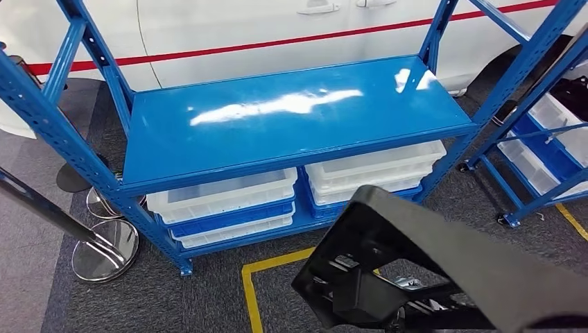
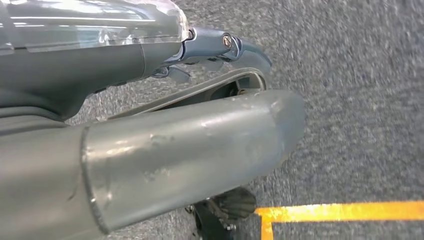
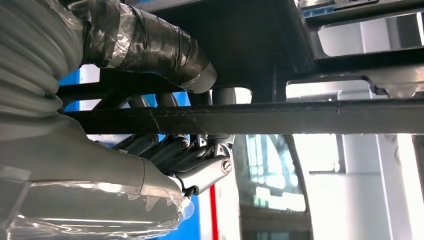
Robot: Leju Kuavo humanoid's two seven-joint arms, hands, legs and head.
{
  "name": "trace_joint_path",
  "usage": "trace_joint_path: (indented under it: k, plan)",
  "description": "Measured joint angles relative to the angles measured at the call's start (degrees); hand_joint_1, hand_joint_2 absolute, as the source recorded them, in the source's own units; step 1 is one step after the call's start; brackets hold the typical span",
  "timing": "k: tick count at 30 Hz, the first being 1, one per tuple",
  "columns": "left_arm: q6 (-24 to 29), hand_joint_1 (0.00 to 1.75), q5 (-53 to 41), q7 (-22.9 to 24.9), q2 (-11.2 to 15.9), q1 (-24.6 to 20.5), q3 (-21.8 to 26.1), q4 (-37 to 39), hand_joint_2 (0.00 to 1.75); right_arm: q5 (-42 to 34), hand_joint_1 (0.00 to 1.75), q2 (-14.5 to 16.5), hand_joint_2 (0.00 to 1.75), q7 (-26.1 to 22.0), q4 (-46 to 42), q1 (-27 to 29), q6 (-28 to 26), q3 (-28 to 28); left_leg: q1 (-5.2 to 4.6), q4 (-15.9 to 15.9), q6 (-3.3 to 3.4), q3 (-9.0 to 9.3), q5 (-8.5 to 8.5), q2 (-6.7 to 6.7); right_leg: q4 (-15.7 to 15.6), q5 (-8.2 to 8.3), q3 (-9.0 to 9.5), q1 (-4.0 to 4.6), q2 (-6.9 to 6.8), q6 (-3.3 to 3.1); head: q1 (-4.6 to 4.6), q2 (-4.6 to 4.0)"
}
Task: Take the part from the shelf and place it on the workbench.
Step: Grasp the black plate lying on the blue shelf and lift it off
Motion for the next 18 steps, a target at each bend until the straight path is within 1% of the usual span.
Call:
trace_joint_path:
  k: [1,2,3,4,5,6,7,8,9,10,11,12,13,14,15,16,17,18]
  plan:
    - [0.0,0.0,0.0,0.0,-0.1,-0.1,0.1,0.0,0.0,0.4,1.75,0.5,1.75,0.0,0.0,0.3,0.6,-0.5,0.06,1.0,-0.26,-0.34,-0.82,-1.4,-0.4,0.3,0.1,-0.21,0.58,-0.38,-0.01,0.0]
    - [0.3,0.0,-0.2,0.0,-0.1,-0.1,0.2,0.0,0.0,0.8,1.75,1.1,1.75,0.0,-0.1,0.4,1.2,-0.9,0.18,3.1,-0.46,-1.23,-2.24,-3.15,-0.9,0.59,0.2,-0.44,1.17,-0.72,-0.02,0.01]
    - [0.8,0.0,-0.5,0.1,-0.5,0.0,0.2,0.0,0.0,1.4,1.75,1.6,1.75,0.0,-0.1,0.6,1.5,-1.3,0.36,6.4,-0.58,-2.73,-4.1,-5.01,-1.0,0.76,0.18,-0.53,1.78,-0.92,-0.02,0.01]
    - [1.7,0.0,-0.9,0.2,-0.9,0.1,0.2,0.0,0.0,1.9,1.75,2.1,1.75,0.0,-0.1,0.7,1.8,-1.6,0.45,10.1,-0.65,-4.51,-5.99,-5.99,-1.0,0.82,0.07,-0.55,2.44,-1.09,-0.02,0.01]
    - [3.1,0.0,-1.3,0.4,-1.7,0.2,0.3,0.0,0.0,2.4,1.75,2.5,1.75,0.0,-0.1,1.1,1.8,-1.9,0.52,13.5,-0.77,-6.22,-7.26,-6.31,-0.9,0.82,-0.03,-0.55,3.17,-1.12,-0.02,0.0]
    - [4.7,0.0,-1.6,0.5,-2.6,0.2,0.2,0.0,0.0,2.7,1.75,2.8,1.75,0.0,-0.1,1.5,1.6,-2.1,0.56,15.5,-0.89,-7.33,-7.45,-6.42,-0.7,0.79,-0.1,-0.58,3.96,-1.08,-0.02,0.0]
    - [6.1,0.0,-1.8,0.6,-3.4,0.1,0.2,0.0,0.0,3.0,1.75,3.0,1.75,0.0,-0.1,1.9,1.3,-2.2,0.63,15.4,-0.99,-7.47,-6.43,-6.46,-0.4,0.72,-0.14,-0.64,4.77,-0.98,-0.02,0.01]
    - [7.1,0.0,-1.9,0.6,-4.2,0.0,0.2,0.0,0.0,3.2,1.75,3.2,1.75,0.0,-0.2,2.4,1.1,-2.4,0.77,13.3,-1.1,-6.7,-4.44,-6.67,-0.1,0.6,-0.19,-0.74,5.65,-0.79,-0.02,0.0]
    - [7.6,0.0,-2.0,0.7,-5.0,-0.1,0.2,0.1,0.0,3.3,1.75,3.4,1.75,0.0,-0.2,2.7,0.7,-2.5,1.0,9.6,-1.2,-5.22,-2.19,-7.44,0.4,0.38,-0.32,-0.86,6.51,-0.49,-0.02,0.01]
    - [7.8,0.0,-2.0,0.7,-5.6,-0.2,0.2,0.2,0.0,3.4,1.75,3.5,1.75,0.0,-0.2,2.9,0.5,-2.6,1.16,6.1,-1.29,-3.78,-0.7,-8.74,1.1,0.14,-0.57,-0.86,7.27,-0.13,-0.01,0.01]
    - [7.8,0.0,-2.0,0.6,-6.1,-0.2,0.2,0.3,0.0,3.5,1.75,3.6,1.75,0.0,-0.3,3.1,0.3,-2.7,1.3,3.7,-1.25,-2.81,0.1,-9.88,1.6,-0.04,-0.92,-0.86,8.04,0.24,0.02,0.01]
    - [7.7,0.0,-2.1,0.6,-6.5,-0.3,0.2,0.4,0.0,3.5,1.75,3.7,1.75,0.0,-0.3,3.3,0.2,-2.8,1.35,2.5,-1.14,-2.41,0.17,-10.67,2.1,-0.13,-1.31,-0.85,8.69,0.6,0.04,0.01]
    - [7.7,0.0,-2.0,0.6,-6.7,-0.4,0.2,0.5,0.0,3.6,1.75,3.8,1.75,0.0,-0.4,3.5,0.1,-2.9,1.19,2.4,-0.87,-2.43,-0.06,-10.73,2.2,-0.03,-1.63,-0.88,9.38,0.99,0.05,0.0]
    - [7.7,0.0,-2.0,0.6,-6.9,-0.5,0.2,0.5,0.0,3.6,1.75,3.8,1.75,0.0,-0.5,3.8,0.1,-2.9,1.14,2.4,-0.44,-2.45,0.06,-10.11,2.2,0.17,-1.88,-1.0,10.06,1.37,0.07,0.0]
    - [7.7,0.0,-2.0,0.5,-7.1,-0.6,0.2,0.5,0.0,3.6,1.75,3.9,1.75,0.0,-0.7,4.1,0.1,-3.0,1.16,2.1,0.01,-2.4,0.26,-9.42,2.2,0.26,-2.04,-1.13,10.23,1.69,0.05,0.0]
    - [7.7,0.0,-2.0,0.5,-7.2,-0.8,0.2,0.5,0.0,3.6,1.75,3.9,1.75,0.0,-0.7,4.3,0.1,-3.0,1.16,1.9,0.49,-2.33,0.52,-8.76,2.7,-0.05,-2.38,-1.13,9.23,2.01,0.14,0.01]
    - [7.7,0.0,-2.0,0.4,-7.3,-0.9,0.2,0.5,0.0,3.5,1.75,3.9,1.75,0.0,-0.8,4.4,0.1,-3.1,1.26,1.7,0.85,-2.3,0.76,-8.13,4.0,-0.87,-3.02,-1.1,7.68,2.23,0.22,0.0]
    - [7.8,0.0,-1.9,0.2,-7.4,-0.9,0.2,0.5,0.0,3.5,1.75,3.9,1.75,0.0,-0.8,4.5,0.0,-3.3,1.26,1.6,1.09,-2.34,0.9,-7.4,6.4,-2.36,-4.19,-1.12,5.79,2.42,0.29,0.01]
